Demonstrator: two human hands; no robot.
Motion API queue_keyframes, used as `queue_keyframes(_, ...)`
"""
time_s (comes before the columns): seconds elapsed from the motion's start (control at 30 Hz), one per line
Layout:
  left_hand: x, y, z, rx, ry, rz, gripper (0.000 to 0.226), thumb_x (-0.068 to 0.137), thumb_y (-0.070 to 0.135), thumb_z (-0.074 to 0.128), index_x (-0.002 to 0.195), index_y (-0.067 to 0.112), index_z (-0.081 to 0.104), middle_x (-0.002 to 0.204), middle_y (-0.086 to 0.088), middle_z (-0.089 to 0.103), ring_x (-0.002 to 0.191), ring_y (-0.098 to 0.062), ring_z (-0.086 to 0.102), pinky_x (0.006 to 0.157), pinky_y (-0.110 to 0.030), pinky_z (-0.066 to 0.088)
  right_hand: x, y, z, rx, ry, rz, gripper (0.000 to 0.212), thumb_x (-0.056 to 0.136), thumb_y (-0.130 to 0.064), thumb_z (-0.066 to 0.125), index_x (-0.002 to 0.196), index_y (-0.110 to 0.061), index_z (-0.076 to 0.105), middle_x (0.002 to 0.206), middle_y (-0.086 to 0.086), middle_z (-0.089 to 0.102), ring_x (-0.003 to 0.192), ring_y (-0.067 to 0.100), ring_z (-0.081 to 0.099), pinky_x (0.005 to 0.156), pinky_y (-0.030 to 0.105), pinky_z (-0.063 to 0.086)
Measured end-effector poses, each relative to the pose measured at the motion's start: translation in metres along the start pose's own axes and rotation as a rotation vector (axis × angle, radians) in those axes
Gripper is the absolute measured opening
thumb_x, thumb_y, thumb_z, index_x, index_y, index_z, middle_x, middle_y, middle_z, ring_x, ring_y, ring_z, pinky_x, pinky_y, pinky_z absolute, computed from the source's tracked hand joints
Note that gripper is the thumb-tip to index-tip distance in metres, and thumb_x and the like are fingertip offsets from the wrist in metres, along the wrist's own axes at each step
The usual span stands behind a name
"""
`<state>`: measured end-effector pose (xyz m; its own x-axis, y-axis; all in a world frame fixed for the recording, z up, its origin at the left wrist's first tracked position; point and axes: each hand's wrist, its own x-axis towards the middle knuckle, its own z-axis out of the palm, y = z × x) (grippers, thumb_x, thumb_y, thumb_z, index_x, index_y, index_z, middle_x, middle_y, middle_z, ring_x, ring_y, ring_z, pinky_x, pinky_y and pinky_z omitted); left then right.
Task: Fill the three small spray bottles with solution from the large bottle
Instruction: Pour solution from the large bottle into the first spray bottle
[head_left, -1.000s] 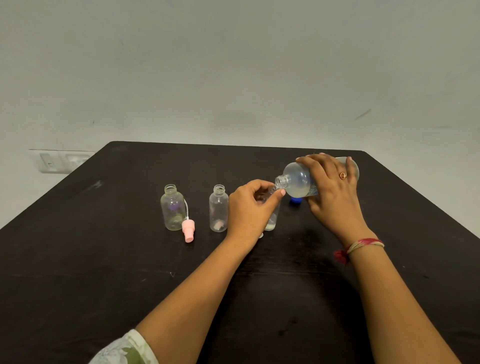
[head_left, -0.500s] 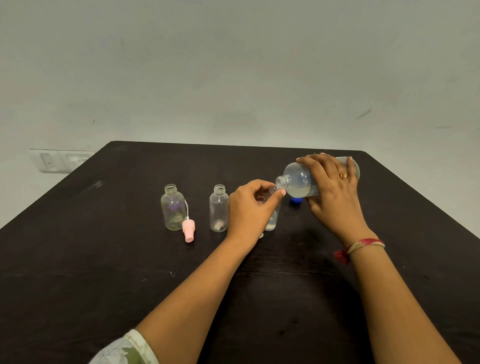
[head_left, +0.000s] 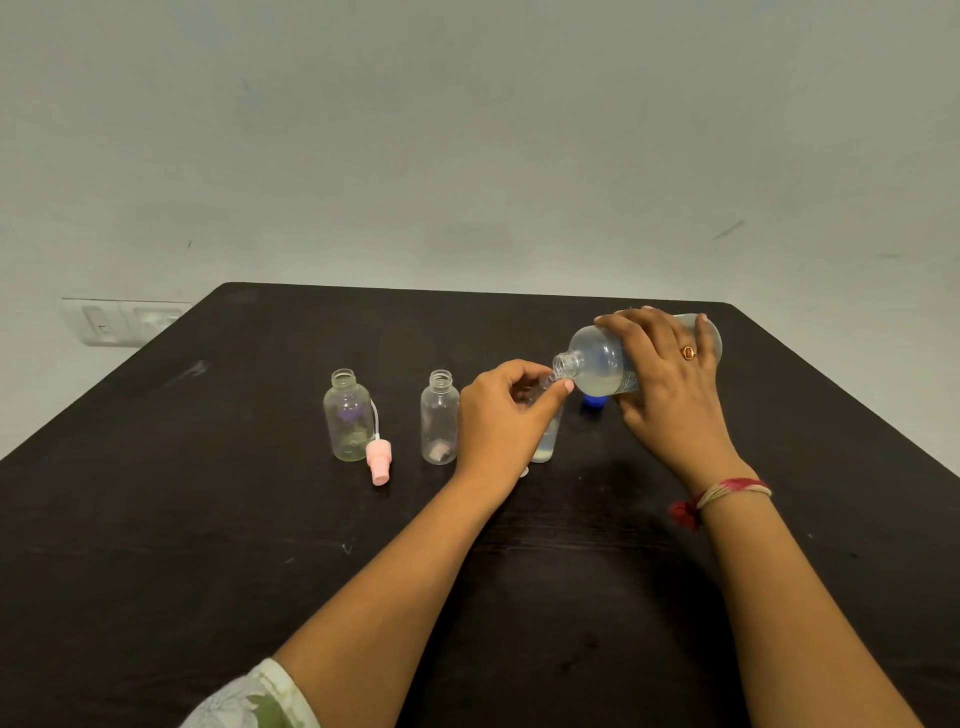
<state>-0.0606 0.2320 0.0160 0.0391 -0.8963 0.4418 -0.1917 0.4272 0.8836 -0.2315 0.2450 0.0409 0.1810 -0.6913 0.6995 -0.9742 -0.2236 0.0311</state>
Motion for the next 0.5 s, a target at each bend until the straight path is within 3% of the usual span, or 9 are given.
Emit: queue_keyframes(0.5, 0.0012, -0.0003, 0.0003, 0.008, 0.000, -0.001, 0.018, 0.077, 0.033, 0.078, 0.087, 0.018, 0.074, 0.077, 0.008, 0.072, 0.074, -0.004, 0.068, 0.073, -0.031, 0.058, -0.0008, -0.0018, -0.0006, 0.102, -0.011, 0.041, 0.076, 0.066, -0.003, 0.072, 0.132, -0.023, 0.042, 0.130, 0.004, 0.049, 0.128, 0.027, 0.041, 0.114, 0.056, 0.008)
